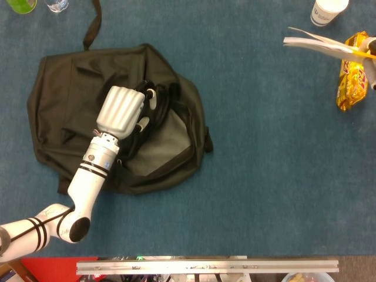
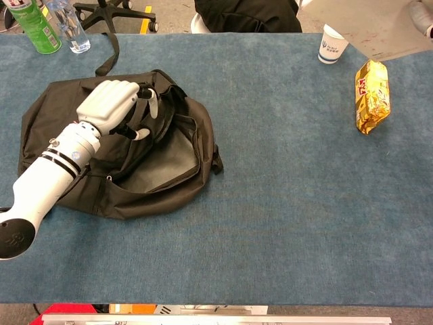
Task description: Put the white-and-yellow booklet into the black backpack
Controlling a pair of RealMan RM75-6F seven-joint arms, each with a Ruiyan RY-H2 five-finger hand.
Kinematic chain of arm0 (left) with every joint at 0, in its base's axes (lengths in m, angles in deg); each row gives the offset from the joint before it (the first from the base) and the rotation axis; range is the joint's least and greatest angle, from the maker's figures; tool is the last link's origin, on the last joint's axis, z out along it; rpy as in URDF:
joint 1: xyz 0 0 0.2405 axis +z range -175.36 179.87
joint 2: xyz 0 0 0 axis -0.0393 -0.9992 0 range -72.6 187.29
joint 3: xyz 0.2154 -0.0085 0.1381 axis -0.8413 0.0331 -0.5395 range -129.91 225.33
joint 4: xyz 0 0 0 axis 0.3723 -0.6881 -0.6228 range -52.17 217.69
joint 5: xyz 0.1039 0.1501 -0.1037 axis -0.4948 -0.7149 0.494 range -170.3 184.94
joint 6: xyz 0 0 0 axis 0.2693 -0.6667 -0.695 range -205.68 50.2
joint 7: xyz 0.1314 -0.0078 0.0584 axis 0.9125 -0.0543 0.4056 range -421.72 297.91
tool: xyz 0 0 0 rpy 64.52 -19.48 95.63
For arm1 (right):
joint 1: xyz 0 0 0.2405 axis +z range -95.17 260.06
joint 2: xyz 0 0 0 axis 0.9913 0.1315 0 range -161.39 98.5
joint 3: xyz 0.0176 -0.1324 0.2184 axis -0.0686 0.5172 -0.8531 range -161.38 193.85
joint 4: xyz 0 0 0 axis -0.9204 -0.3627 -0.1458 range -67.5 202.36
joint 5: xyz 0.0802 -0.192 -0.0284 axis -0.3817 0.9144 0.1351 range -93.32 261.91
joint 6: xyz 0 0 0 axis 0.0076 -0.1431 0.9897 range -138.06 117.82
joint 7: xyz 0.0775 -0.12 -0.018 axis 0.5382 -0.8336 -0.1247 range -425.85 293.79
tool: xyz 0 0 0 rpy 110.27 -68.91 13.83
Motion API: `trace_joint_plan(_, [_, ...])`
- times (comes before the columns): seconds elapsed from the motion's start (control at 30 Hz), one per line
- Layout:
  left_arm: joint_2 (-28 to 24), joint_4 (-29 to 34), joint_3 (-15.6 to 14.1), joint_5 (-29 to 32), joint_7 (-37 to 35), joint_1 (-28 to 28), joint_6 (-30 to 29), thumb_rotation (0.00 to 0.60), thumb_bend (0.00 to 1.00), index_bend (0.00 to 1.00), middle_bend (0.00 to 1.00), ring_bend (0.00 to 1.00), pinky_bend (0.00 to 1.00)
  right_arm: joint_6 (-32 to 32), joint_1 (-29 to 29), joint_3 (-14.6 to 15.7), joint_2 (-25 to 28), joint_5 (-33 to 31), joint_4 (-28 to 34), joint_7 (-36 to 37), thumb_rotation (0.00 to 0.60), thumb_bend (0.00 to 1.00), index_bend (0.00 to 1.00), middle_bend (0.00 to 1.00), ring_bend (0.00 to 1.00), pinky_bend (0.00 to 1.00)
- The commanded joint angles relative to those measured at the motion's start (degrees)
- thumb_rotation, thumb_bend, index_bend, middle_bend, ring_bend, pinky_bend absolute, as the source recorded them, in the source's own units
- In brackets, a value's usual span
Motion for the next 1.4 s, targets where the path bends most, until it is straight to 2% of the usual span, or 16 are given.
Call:
trace_joint_plan(0.03, [-0.27, 0.27, 0.62, 0.02, -1.08, 0.18, -0.70, 0.600, 0.36, 0.62, 0.70, 0.79, 0.99, 0.11, -0.10, -0.04, 0.13, 0.04, 0.04, 0.15, 0.600, 0.44, 0.88, 0.70, 0.68, 0.81])
trace_joint_plan(0.43, [-2.42, 2.17, 2.37, 0.96, -2.95, 0.66, -2.11, 0.600, 0.40, 0.70, 0.80, 0.87, 1.00, 0.65, -0.44, -0.15, 0.48, 0.42, -0.04, 1.03, 0.600, 0.44, 0.88, 0.71, 0.69, 0.82])
trace_joint_plan(1.03, [-10.97, 11.24, 3.74, -0.02, -7.18, 3.30, -6.39, 0.600, 0.41, 0.72, 0.82, 0.88, 1.00, 0.56, -0.25, 0.23, 0.34, 1.77, 0.51, 1.65, 0.600, 0.44, 0.88, 0.71, 0.69, 0.82])
trace_joint_plan(1.4, [-14.77, 16.43, 3.02, -3.52, -9.83, 5.54, -11.06, 0.600, 0.41, 0.72, 0.82, 0.88, 1.00, -5.29, 5.62, 1.05, -3.81, 6.50, 1.64, -1.79, 0.600, 0.44, 0.89, 0.71, 0.69, 0.82])
